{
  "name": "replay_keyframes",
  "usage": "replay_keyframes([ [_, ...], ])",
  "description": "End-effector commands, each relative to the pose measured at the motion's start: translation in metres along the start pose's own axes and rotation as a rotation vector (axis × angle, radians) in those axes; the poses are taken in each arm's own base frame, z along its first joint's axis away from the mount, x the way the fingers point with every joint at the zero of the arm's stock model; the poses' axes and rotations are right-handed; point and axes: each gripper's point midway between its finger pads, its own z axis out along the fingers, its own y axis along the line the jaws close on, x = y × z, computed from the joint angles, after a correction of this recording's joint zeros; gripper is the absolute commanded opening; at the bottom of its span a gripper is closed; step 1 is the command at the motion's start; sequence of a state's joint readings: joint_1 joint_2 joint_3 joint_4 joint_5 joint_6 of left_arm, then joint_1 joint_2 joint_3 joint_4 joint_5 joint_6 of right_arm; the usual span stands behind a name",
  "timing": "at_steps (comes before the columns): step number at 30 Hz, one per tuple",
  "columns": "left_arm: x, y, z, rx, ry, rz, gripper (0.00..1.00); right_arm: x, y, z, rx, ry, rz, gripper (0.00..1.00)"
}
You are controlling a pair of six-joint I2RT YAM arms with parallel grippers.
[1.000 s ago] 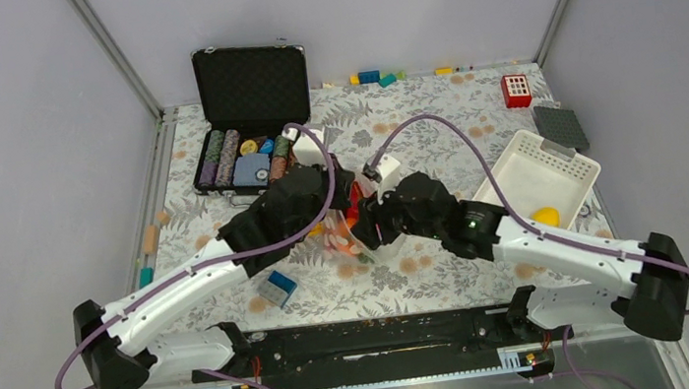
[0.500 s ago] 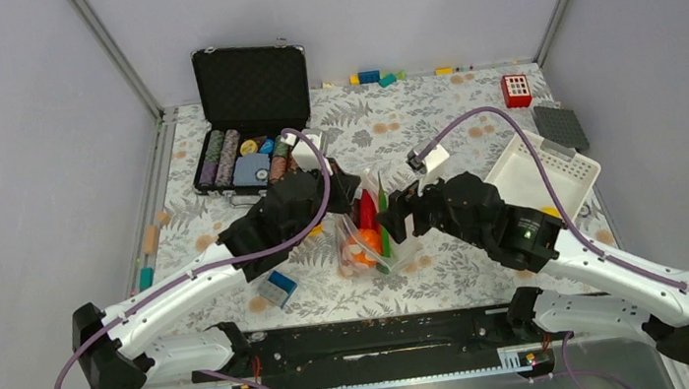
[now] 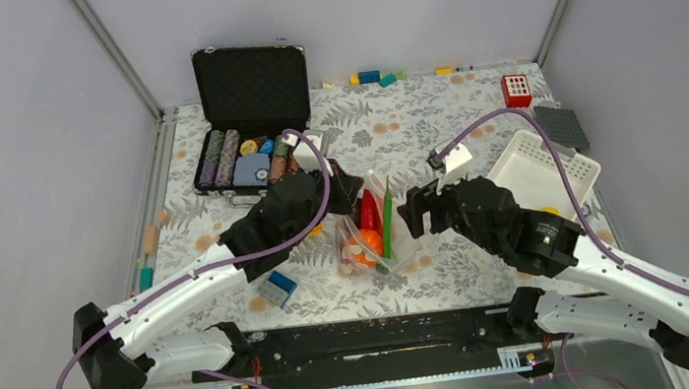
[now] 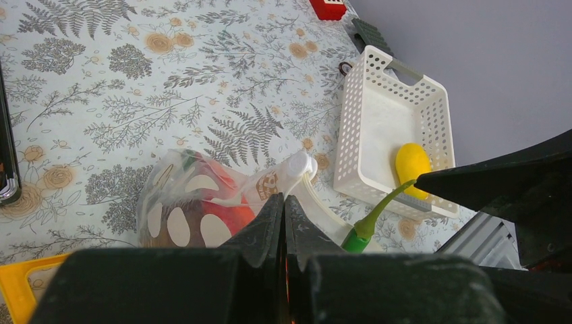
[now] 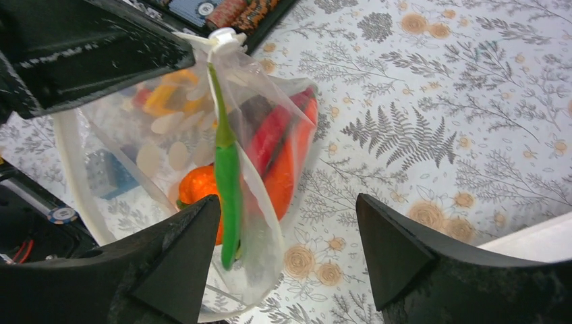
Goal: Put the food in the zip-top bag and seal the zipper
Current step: Place the fake vegetable in the zipper food storage bag, then adjust the zipper food storage bag at the center of the board.
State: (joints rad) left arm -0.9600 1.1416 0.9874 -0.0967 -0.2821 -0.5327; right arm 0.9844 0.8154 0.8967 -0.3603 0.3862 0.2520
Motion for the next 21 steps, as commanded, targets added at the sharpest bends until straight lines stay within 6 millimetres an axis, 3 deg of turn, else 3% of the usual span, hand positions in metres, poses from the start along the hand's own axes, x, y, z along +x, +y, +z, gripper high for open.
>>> replay_keyframes([
  [1,-0.024,-0.015,-0.004,0.066,-0.077,-0.037,0.0,0.001,-0.01,-0.004,0.043,0.014,0.009,0.79],
  [7,-0.021,-0.014,-0.003,0.069,-0.066,-0.035,0.0,0.014,-0.002,0.011,0.012,0.079,0.005,0.75],
  [14,-0.019,-0.018,-0.004,0.09,-0.059,-0.022,0.0,0.02,0.001,0.039,-0.038,0.111,0.044,0.63],
  [18,-0.018,-0.016,-0.005,0.086,-0.053,-0.018,0.0,0.022,0.011,0.051,-0.109,0.127,0.081,0.4],
  [21,-0.017,-0.013,-0.004,0.07,-0.054,-0.014,0.0,0.021,0.026,0.05,-0.188,0.141,0.088,0.15],
])
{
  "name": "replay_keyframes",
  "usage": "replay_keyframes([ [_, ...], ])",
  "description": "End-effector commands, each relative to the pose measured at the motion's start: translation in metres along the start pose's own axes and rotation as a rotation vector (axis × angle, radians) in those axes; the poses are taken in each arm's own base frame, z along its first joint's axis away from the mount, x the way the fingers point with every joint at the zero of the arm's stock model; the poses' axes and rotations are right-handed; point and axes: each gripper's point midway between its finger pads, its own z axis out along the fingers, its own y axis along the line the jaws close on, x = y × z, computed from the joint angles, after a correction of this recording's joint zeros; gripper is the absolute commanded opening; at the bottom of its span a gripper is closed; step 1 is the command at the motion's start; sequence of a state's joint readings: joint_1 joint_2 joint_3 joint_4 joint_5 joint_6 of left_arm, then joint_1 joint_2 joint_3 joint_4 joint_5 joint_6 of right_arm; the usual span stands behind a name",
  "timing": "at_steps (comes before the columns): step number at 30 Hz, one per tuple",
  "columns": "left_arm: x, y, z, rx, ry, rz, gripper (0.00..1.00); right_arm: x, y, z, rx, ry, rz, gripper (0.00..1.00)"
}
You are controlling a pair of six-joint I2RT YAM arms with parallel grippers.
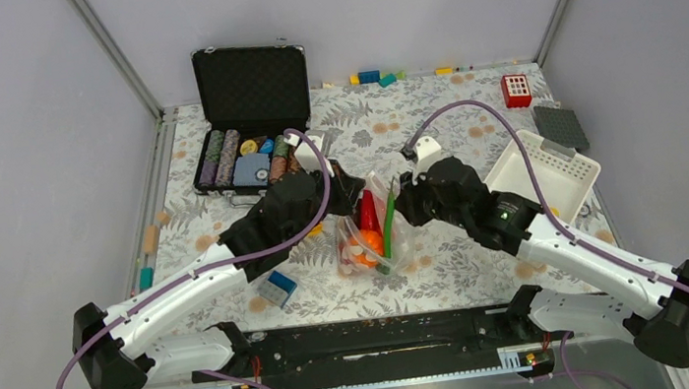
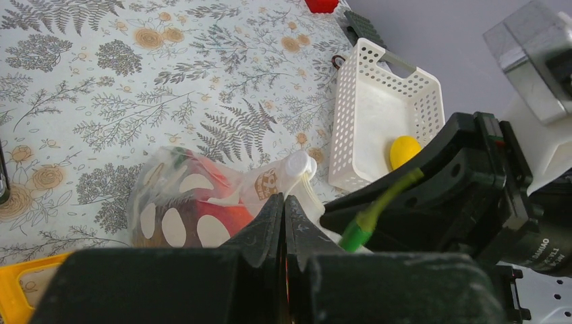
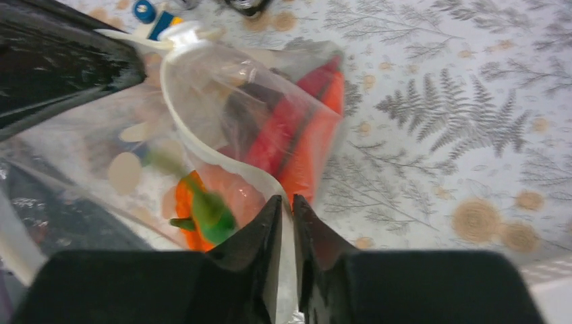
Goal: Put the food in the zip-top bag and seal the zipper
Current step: Adjust the zipper food storage bag at the center of the board.
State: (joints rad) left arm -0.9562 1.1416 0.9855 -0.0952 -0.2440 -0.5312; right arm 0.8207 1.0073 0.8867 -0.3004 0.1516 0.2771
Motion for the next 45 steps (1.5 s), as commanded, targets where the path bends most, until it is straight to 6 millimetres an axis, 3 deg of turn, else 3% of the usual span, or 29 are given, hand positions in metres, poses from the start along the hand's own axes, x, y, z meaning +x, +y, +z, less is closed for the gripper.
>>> replay_keyframes([
  [1,-0.021,-0.008,-0.004,0.035,-0.073,-0.011,0.0,-0.015,0.036,-0.003,-0.191,-0.025,0.017,0.06],
  [3,-0.021,-0.005,-0.004,0.022,-0.07,-0.009,0.01,-0.02,0.041,-0.008,-0.217,-0.033,0.025,0.0],
  [10,-0.02,0.006,-0.008,-0.031,-0.064,0.007,0.44,-0.032,0.038,-0.021,-0.169,-0.015,0.074,0.0],
  [18,-0.013,0.024,-0.029,-0.089,-0.041,-0.005,0.61,-0.038,0.021,-0.026,-0.045,-0.006,0.17,0.0],
  [24,-0.01,0.015,-0.04,-0.02,-0.019,0.031,0.67,-0.043,0.031,-0.028,-0.103,-0.033,0.18,0.0],
  [30,0.005,0.019,-0.021,-0.065,0.065,0.082,0.74,-0.055,0.045,-0.032,-0.19,-0.084,0.152,0.0],
  [39,-0.022,-0.02,-0.024,0.105,0.021,0.117,0.63,-0.052,0.038,-0.032,-0.167,-0.091,0.12,0.0],
  [45,-0.038,-0.036,-0.027,0.164,0.01,0.184,0.62,-0.05,0.038,-0.032,-0.167,-0.088,0.108,0.0],
])
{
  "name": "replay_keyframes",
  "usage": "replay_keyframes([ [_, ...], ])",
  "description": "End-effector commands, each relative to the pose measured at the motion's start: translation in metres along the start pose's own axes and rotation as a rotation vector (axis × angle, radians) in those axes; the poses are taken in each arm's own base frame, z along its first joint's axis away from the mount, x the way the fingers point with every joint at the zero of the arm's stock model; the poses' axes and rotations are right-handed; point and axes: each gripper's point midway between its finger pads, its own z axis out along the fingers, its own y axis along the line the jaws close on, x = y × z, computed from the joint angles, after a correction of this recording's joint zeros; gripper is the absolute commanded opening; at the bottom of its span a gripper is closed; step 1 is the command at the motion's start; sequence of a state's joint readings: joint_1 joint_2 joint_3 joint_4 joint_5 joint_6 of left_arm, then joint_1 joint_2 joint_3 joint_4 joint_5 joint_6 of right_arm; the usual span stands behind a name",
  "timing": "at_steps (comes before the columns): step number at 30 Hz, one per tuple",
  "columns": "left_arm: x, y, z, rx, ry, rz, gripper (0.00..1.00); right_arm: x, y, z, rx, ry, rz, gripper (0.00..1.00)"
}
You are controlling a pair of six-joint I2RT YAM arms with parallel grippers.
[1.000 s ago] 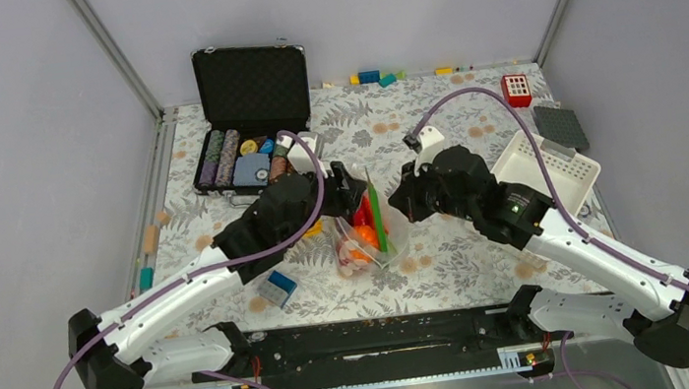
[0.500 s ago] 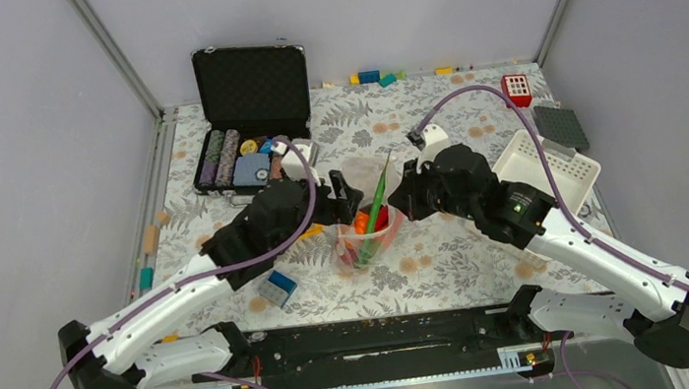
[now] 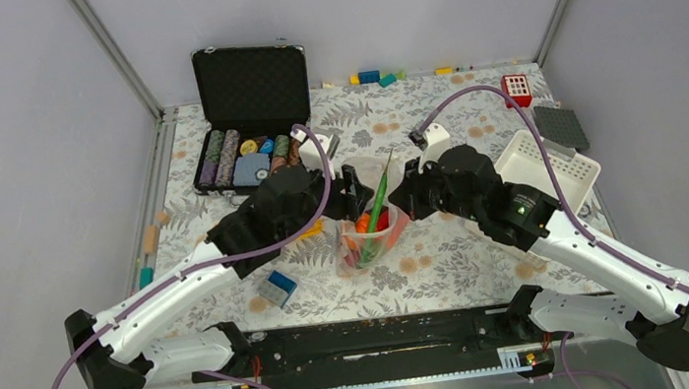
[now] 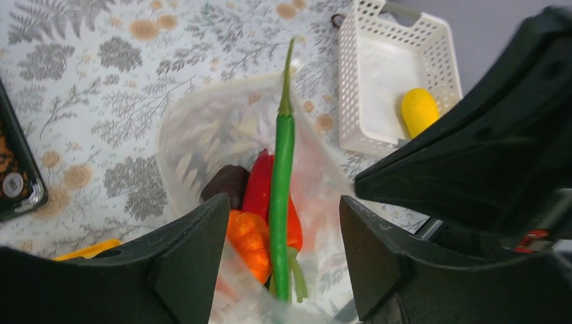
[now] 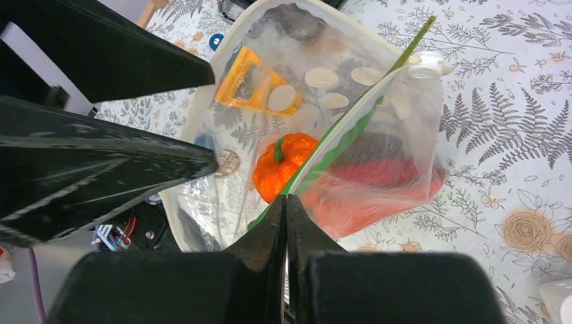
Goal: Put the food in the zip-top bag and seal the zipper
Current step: Adjust the zipper food storage bag at the center of the board.
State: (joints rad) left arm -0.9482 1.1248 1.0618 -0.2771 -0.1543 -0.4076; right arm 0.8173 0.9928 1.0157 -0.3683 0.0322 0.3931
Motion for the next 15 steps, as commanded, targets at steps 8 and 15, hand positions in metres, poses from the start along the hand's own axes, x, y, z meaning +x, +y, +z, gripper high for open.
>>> replay_keyframes([
  [8,-0.045,-0.026,0.009,0.072,-0.042,0.123,0.58,-0.013,0.004,-0.006,-0.026,-0.066,-0.022,0.0],
  [15,-0.007,-0.02,0.042,0.048,0.099,0.106,0.49,-0.012,0.003,-0.007,-0.028,-0.066,-0.022,0.0],
])
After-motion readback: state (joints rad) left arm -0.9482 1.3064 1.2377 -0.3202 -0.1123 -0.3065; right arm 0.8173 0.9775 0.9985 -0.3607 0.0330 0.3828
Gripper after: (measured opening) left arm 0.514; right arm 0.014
